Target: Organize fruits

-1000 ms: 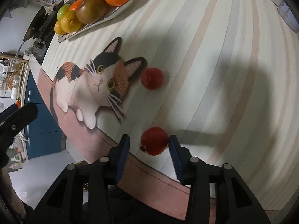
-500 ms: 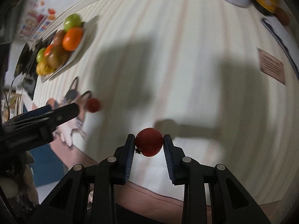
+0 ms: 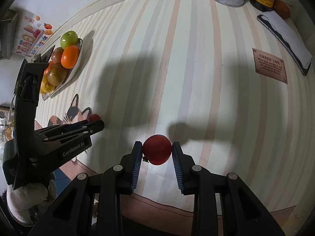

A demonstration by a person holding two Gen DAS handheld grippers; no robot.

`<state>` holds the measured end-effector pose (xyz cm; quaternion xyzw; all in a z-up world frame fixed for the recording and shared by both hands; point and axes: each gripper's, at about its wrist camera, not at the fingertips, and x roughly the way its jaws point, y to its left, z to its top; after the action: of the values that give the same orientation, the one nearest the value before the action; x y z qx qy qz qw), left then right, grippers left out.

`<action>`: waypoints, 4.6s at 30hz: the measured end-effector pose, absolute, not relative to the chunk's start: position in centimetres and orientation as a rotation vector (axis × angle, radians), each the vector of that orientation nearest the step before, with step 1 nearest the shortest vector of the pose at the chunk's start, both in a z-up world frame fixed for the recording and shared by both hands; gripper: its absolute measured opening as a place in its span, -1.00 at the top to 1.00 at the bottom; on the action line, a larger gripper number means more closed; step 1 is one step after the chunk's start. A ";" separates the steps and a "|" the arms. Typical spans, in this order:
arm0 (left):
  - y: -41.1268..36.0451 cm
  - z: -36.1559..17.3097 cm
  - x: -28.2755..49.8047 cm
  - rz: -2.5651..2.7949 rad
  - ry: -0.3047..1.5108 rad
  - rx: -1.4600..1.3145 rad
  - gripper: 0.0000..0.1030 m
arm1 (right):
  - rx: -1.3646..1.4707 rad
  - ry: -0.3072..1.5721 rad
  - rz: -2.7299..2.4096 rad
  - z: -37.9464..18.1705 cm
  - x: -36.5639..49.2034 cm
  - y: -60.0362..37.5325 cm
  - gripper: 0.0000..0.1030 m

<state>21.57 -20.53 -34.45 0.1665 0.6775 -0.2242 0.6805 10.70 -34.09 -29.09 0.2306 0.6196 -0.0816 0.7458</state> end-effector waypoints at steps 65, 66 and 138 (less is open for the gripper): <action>1.1 -24.1 31.0 -0.031 1.295 -0.013 -0.74 | 0.081 1.229 0.029 -22.4 29.5 -20.2 -0.85; 1.0 -23.6 30.6 -0.026 1.282 -0.011 -0.74 | 0.074 1.224 0.026 -21.9 29.3 -20.4 -0.85; 1.3 -7.0 19.3 -0.021 0.914 0.048 -0.99 | 0.012 0.934 -0.013 -3.9 18.7 -18.8 -0.98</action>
<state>19.26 1.27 -6.99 0.0234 0.4410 -0.0102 0.8972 18.75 -18.78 -3.87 0.0060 0.4503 -0.0063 0.8928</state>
